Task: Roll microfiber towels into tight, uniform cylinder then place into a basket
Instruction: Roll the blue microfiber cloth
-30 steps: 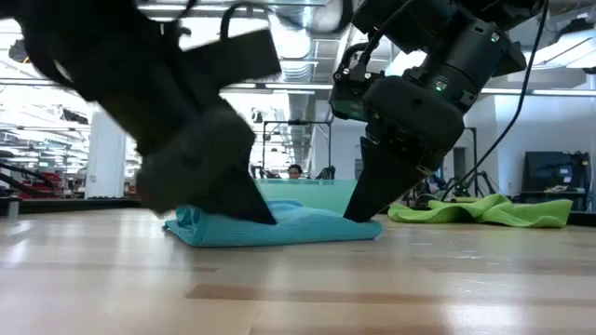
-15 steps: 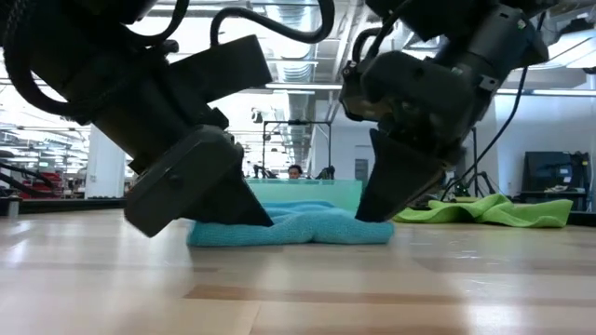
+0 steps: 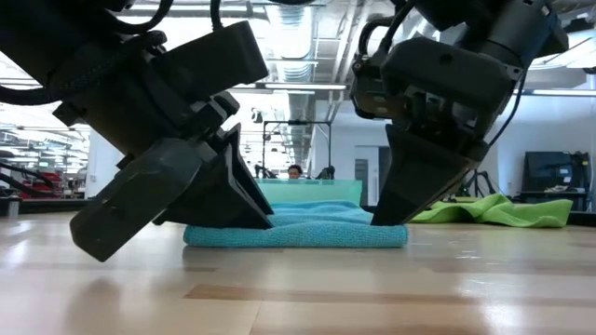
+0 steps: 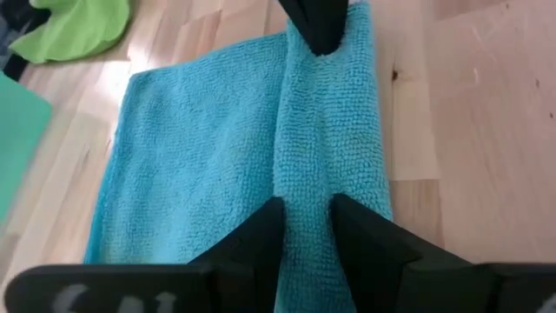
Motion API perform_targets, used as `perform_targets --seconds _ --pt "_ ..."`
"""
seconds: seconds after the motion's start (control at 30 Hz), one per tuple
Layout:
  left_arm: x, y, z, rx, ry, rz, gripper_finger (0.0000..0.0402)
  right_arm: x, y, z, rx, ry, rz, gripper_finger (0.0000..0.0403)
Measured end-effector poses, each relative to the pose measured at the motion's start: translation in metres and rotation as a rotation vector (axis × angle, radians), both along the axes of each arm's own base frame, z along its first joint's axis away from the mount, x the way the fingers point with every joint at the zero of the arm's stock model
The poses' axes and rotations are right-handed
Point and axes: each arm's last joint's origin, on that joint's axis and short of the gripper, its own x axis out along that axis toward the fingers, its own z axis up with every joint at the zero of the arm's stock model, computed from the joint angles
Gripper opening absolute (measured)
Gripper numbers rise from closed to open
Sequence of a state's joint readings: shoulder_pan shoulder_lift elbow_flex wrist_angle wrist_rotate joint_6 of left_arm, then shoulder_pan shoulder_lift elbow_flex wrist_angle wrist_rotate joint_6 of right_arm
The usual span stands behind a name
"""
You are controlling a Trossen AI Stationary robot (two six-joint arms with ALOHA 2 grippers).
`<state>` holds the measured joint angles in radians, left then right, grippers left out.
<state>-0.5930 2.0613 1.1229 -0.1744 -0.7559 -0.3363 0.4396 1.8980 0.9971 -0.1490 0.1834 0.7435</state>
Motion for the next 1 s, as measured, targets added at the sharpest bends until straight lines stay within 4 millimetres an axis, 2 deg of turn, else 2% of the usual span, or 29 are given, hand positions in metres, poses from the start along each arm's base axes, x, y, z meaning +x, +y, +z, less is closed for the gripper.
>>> perform_targets --seconds 0.2,0.47,0.63,0.83,1.0 --pt "0.000 -0.001 0.000 -0.024 -0.012 0.006 0.0102 0.001 0.000 0.000 -0.026 -0.023 0.053 0.0031" --pt "0.000 -0.002 0.000 -0.084 -0.046 0.061 0.0102 0.003 0.000 0.001 -0.052 -0.040 0.100 0.0075" --pt "0.000 -0.001 0.000 -0.106 -0.055 0.085 0.0102 0.006 -0.009 0.006 -0.029 -0.046 0.086 0.0094" --pt "0.000 -0.001 0.000 -0.107 -0.054 0.086 0.0102 -0.001 -0.016 0.033 -0.070 -0.074 0.120 0.0095" --pt "0.000 -0.001 0.000 -0.107 -0.054 0.086 0.0102 -0.015 -0.009 0.063 -0.092 -0.134 0.140 0.0095"
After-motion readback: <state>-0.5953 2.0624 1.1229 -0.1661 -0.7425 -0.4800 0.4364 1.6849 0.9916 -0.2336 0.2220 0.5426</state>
